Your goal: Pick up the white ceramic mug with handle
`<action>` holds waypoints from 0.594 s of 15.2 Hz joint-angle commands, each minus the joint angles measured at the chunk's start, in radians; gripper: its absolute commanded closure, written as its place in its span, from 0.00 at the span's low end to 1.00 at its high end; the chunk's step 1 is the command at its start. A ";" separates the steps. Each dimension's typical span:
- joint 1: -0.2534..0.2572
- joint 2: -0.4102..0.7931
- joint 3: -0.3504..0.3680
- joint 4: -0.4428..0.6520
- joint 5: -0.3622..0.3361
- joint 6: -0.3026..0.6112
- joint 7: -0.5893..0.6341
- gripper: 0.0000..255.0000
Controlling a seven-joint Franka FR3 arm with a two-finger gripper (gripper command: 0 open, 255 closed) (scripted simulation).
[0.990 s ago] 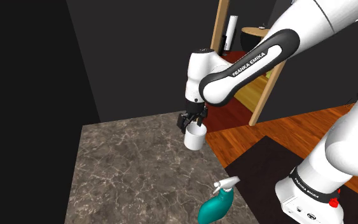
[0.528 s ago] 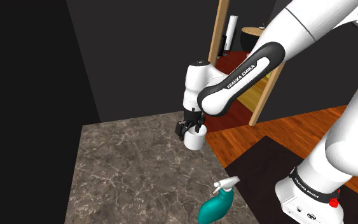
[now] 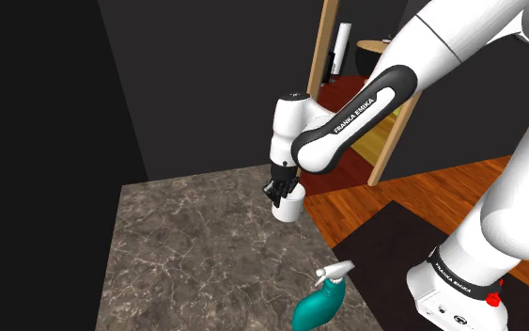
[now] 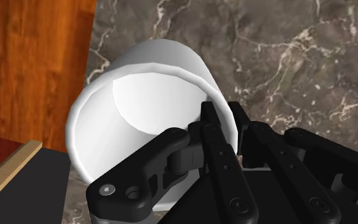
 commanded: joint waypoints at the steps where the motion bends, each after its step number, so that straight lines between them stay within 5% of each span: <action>1: 0.000 0.001 0.000 0.000 0.000 0.000 0.000 1.00; 9: -0.006 -0.066 0.011 0.006 0.045 -0.068 -0.031 1.00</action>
